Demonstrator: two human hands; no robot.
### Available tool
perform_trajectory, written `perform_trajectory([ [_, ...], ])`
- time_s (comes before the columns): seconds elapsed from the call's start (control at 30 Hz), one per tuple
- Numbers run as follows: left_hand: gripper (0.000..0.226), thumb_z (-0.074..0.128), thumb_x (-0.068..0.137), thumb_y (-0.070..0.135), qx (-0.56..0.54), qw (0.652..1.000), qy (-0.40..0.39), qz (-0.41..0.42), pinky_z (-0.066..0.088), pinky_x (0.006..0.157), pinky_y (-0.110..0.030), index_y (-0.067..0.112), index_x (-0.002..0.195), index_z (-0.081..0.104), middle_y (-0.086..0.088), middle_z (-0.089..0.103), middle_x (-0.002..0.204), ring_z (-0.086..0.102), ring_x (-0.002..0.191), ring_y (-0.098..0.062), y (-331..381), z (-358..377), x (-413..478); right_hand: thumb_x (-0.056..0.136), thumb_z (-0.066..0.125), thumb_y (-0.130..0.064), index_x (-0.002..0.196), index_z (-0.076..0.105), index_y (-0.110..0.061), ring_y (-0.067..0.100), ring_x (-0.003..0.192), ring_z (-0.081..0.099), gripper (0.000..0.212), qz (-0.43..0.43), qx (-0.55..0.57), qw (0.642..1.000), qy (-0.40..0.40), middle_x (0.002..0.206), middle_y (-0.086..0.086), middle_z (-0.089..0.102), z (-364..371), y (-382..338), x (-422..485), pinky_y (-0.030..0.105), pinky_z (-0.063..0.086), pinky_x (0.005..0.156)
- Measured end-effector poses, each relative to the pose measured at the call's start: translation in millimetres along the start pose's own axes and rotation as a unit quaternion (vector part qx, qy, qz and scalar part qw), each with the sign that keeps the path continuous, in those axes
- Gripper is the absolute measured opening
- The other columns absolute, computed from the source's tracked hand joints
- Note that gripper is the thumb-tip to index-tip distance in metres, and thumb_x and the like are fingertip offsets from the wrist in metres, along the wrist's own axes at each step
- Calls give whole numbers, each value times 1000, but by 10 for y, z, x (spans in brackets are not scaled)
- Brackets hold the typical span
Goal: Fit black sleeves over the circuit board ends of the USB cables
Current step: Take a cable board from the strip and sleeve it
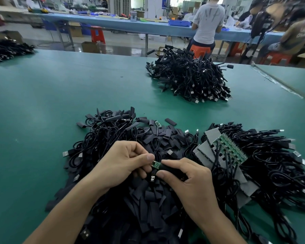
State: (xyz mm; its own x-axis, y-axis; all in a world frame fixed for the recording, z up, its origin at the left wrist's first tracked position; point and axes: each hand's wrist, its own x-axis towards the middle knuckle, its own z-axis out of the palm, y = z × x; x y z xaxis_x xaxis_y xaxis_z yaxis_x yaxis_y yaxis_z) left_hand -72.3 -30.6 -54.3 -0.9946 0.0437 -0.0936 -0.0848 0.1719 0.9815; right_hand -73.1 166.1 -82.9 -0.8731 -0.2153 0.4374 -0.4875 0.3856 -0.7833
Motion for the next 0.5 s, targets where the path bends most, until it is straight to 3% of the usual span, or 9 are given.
perform_trajectory([
  [0.33,32,72,74,36,-11,1000,13,18,52,50,-20,6,81,65,-13,74,68,70,55,-19,-9,25,16,77,73,-49,101,78,-26,-4,86,67,34,11,-21,1000,-15,88,-21,72,-3,-8,17,25,55,74],
  [0.5,33,72,72,36,-11,1000,8,15,50,48,-19,5,81,65,-13,74,68,69,53,-17,6,27,-1,74,70,-56,110,75,-32,0,89,68,44,13,-5,1000,-9,90,-22,71,-16,-21,4,26,56,75],
])
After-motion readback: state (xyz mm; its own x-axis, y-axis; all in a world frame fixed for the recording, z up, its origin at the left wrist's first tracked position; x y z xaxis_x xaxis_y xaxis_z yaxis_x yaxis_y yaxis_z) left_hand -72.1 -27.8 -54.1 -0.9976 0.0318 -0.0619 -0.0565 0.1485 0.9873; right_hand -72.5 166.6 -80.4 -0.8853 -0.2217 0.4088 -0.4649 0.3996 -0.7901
